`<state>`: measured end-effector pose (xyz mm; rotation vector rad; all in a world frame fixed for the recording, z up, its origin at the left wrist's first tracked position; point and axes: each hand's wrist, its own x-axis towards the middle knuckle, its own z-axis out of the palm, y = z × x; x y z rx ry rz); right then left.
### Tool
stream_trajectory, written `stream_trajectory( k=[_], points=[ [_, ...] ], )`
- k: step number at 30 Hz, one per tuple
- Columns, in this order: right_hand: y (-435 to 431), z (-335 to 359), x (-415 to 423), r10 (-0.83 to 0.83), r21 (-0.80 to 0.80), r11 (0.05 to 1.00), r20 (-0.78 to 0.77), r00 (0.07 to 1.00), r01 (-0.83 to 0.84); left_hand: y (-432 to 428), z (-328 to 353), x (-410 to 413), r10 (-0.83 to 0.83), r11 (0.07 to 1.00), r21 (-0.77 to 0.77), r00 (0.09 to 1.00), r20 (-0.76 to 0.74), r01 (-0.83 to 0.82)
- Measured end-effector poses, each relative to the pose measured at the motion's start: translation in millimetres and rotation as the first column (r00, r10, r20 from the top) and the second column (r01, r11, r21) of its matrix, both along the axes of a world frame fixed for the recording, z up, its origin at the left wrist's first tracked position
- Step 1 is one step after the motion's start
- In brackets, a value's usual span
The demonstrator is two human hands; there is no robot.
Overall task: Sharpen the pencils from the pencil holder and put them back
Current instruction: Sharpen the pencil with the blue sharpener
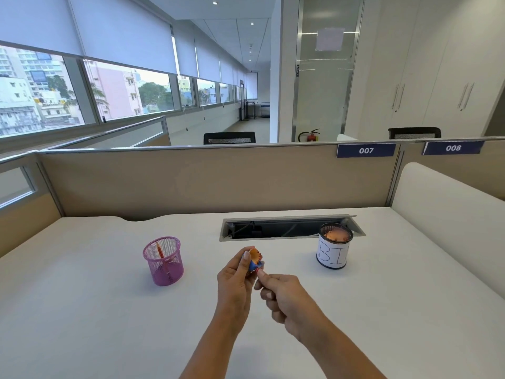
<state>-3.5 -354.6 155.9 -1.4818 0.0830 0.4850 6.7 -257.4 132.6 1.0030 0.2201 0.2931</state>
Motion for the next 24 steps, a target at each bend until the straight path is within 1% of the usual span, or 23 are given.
stream_trajectory(
  k=[2,4,6,8,9,11,12,13,14,15,16,17,18,19,20,22,23,24],
  points=[
    [-3.2,5.9,-0.3,0.065,0.254,0.967,-0.241,0.968,-0.002,1.9,1.4,0.0,-0.05,0.99,-0.132,0.999,0.011,0.051],
    [-2.7,7.4,0.3,0.137,0.451,0.891,-0.388,0.912,0.057,2.6,0.3,0.2,-0.08,0.97,-0.228,0.997,0.008,0.08],
    [-2.0,5.8,1.8,0.176,0.539,0.837,-0.434,0.883,0.098,2.8,-2.4,0.5,-0.09,0.965,-0.249,0.996,-0.011,0.085],
    [-3.3,2.4,3.8,0.182,0.533,0.843,-0.421,0.889,0.08,3.1,-5.0,0.7,-0.078,0.969,-0.235,0.997,-0.018,0.071],
    [-4.0,1.3,4.6,0.171,0.489,0.871,-0.391,0.904,0.047,4.0,-5.3,1.0,-0.064,0.974,-0.217,0.998,-0.016,0.059],
    [-5.4,0.0,4.9,0.135,0.313,0.949,-0.261,0.956,-0.049,5.0,-6.0,1.7,-0.021,0.99,-0.138,0.999,-0.023,0.018],
    [-5.3,-0.9,5.1,0.122,0.177,0.98,-0.146,0.982,-0.095,5.0,-6.3,2.2,0.011,0.997,-0.076,0.999,-0.03,-0.014],
    [-4.4,-2.9,4.9,0.116,0.011,0.993,0.007,0.993,-0.116,4.5,-6.6,2.2,0.053,0.999,-0.01,0.998,-0.034,-0.053],
    [-4.1,-6.3,5.7,0.119,-0.184,0.979,0.184,0.976,-0.085,3.2,-7.2,2.0,0.104,0.993,0.054,0.994,-0.035,-0.102],
    [-4.4,-12.3,7.7,0.14,-0.372,0.928,0.374,0.917,0.01,1.4,-7.6,1.7,0.16,0.982,0.11,0.986,-0.038,-0.155],
    [-4.5,-17.8,9.0,0.199,-0.514,0.845,0.554,0.808,0.145,-0.6,-8.2,1.2,0.222,0.964,0.159,0.974,-0.042,-0.213],
    [-5.3,-24.6,11.5,0.287,-0.619,0.726,0.667,0.687,0.298,-2.9,-8.2,0.5,0.285,0.941,0.204,0.958,-0.046,-0.27],
    [-6.4,-30.4,13.6,0.369,-0.667,0.614,0.715,0.594,0.421,-5.0,-7.3,-0.6,0.341,0.914,0.248,0.939,-0.043,-0.32],
    [-7.4,-34.6,13.1,0.419,-0.668,0.555,0.74,0.526,0.496,-6.9,-6.0,-1.2,0.386,0.885,0.296,0.922,-0.035,-0.359],
    [-6.4,-36.0,11.0,0.454,-0.667,0.519,0.745,0.489,0.534,-8.2,-5.4,-1.8,0.418,0.854,0.351,0.908,-0.022,-0.385],
    [-3.1,-37.7,12.2,0.452,-0.637,0.524,0.771,0.448,0.565,-10.1,-3.6,-2.1,0.448,0.796,0.452,0.894,0.008,-0.403],
    [-0.9,-39.9,12.5,0.443,-0.632,0.537,0.775,0.45,0.559,-10.4,-2.7,-2.3,0.444,0.782,0.48,0.896,0.02,-0.399],
    [1.3,-39.9,9.1,0.435,-0.638,0.53,0.77,0.467,0.558,-10.4,-1.6,-2.3,0.429,0.782,0.489,0.903,0.027,-0.386]
  ],
)
